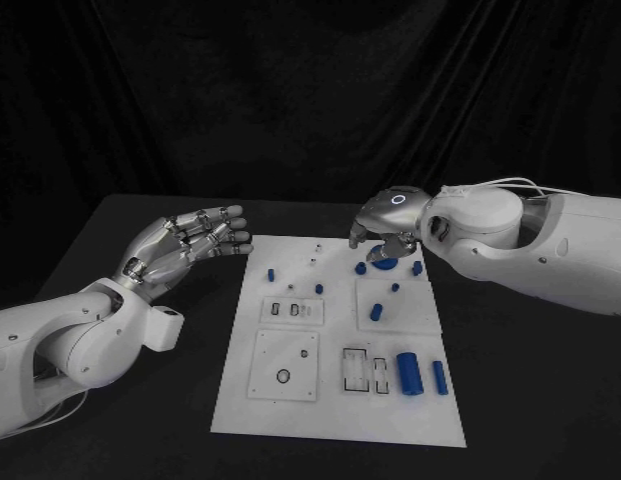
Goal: Assemble the parts on the task board
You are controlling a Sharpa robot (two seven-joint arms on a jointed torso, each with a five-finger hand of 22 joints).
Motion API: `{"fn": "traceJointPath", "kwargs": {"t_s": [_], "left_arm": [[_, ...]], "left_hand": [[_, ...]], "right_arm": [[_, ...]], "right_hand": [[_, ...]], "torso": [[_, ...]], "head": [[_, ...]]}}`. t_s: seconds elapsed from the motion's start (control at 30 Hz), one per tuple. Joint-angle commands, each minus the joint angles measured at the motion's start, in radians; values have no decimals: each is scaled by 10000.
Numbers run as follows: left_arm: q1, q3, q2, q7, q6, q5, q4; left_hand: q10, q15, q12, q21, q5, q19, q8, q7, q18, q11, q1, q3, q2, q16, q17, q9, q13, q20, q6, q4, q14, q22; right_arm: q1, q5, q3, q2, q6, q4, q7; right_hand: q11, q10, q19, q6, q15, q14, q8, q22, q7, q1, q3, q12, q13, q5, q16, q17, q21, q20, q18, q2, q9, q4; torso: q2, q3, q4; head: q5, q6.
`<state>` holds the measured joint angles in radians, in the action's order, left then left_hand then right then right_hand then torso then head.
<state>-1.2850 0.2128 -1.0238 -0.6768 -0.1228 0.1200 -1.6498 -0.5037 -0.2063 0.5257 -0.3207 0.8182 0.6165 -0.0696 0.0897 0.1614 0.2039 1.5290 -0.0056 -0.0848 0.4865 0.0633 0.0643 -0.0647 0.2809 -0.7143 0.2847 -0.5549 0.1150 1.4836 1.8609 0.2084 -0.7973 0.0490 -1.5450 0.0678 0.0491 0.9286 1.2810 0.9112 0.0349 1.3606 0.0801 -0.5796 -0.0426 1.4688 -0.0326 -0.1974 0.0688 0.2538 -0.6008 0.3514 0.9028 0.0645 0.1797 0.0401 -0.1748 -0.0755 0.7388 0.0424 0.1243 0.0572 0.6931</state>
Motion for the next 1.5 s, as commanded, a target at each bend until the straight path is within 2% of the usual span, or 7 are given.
{"fn": "traceJointPath", "kwargs": {"t_s": [0.03, 0.2, 0.37, 0.6, 0.83, 1.1, 1.5], "left_arm": [[-25, -12, 5, -1259, 350, 63, -25], [-25, -12, 4, -1228, 407, 63, -14], [-25, -12, 28, -1230, 450, 63, 4], [-25, -12, 63, -1218, 548, 63, 59], [-25, -12, 79, -1196, 629, 63, 86], [-24, -12, 88, -1155, 706, 63, 128], [-24, -11, 118, -1064, 796, 63, 193]], "left_hand": [[68, -4, -54, 66, 41, -82, 46, 17, -128, -6, 113, 82, -3, -47, 6, -11, -3, 0, 74, 0, 91, -13], [105, -5, -62, 79, 40, -85, 46, 20, -127, -13, 133, 112, -13, -50, 7, -8, -3, 1, 70, -4, 109, -20], [206, 9, -83, 117, 33, -100, 53, 13, -121, -38, 164, 169, -10, -70, 6, -10, -4, -7, 128, -7, 181, -42], [390, 64, -97, 235, 15, -194, 63, -7, -101, -65, 169, 255, 6, -132, 5, -15, -12, -39, 260, 6, 391, -104], [464, 60, -107, 263, 9, -206, 73, -15, -98, -79, 178, 289, -2, -141, 8, -20, -11, -35, 333, 2, 441, -119], [519, 55, -114, 276, 5, -204, 81, -23, -95, -90, 187, 315, -9, -144, 10, -25, -11, -29, 404, -3, 470, -127], [611, 27, -105, 303, 13, -188, 86, -27, -94, -93, 266, 435, -68, -131, 18, -29, -19, -8, 511, -41, 505, -144]], "right_arm": [[-111, 753, -10, 42, -231, 53, 328], [-265, 859, -10, 138, -279, 216, 329], [-415, 895, -10, 205, -239, 396, 286], [-670, 911, -10, 412, 99, 911, 110], [-871, 1081, -10, 596, 372, 1331, -13], [-1050, 1133, -10, 766, 870, 1742, -298], [-1326, 1145, -11, 930, 1888, 2251, -894]], "right_hand": [[-13, 14, -61, 57, 19, -66, -43, -102, 14, 6, -76, 61, 8, -37, -73, 26, 75, -33, -158, 86, 15, 14], [44, -65, -44, 17, 14, -86, -105, -528, 113, -8, -300, 265, 9, 128, -183, 138, 380, -18, -210, 163, 46, 30], [52, -3, -45, 40, 3, -83, -100, -706, 163, -72, -390, 305, 25, 102, -244, 193, 507, -5, -228, 196, 48, 6], [53, 196, -38, 150, 9, -85, -68, -1112, 255, -145, -613, 340, 62, 69, -388, 318, 790, 12, -265, 246, 13, -21], [55, 260, -37, 211, 23, -113, -58, -1417, 315, -159, -818, 403, 63, 273, -491, 407, 999, 24, -295, 306, -22, -15], [36, 412, -72, 275, 32, -153, -49, -1841, 424, -221, -1279, 498, 60, 662, -669, 554, 1274, 14, -325, 419, -89, -15], [-163, 1237, 170, 843, 143, -74, 174, -3156, 279, -532, -2134, 456, 54, 447, -1295, 933, 2159, -40, -491, 588, -391, -274]], "torso": [[130, 64, 94], [157, 108, 150], [152, 120, 170], [103, 132, 105], [116, 174, 120], [100, 140, 144], [63, 153, 135]], "head": [[68, -72], [165, -81], [180, -51], [110, 35], [65, 68], [83, 129], [46, 211]]}}
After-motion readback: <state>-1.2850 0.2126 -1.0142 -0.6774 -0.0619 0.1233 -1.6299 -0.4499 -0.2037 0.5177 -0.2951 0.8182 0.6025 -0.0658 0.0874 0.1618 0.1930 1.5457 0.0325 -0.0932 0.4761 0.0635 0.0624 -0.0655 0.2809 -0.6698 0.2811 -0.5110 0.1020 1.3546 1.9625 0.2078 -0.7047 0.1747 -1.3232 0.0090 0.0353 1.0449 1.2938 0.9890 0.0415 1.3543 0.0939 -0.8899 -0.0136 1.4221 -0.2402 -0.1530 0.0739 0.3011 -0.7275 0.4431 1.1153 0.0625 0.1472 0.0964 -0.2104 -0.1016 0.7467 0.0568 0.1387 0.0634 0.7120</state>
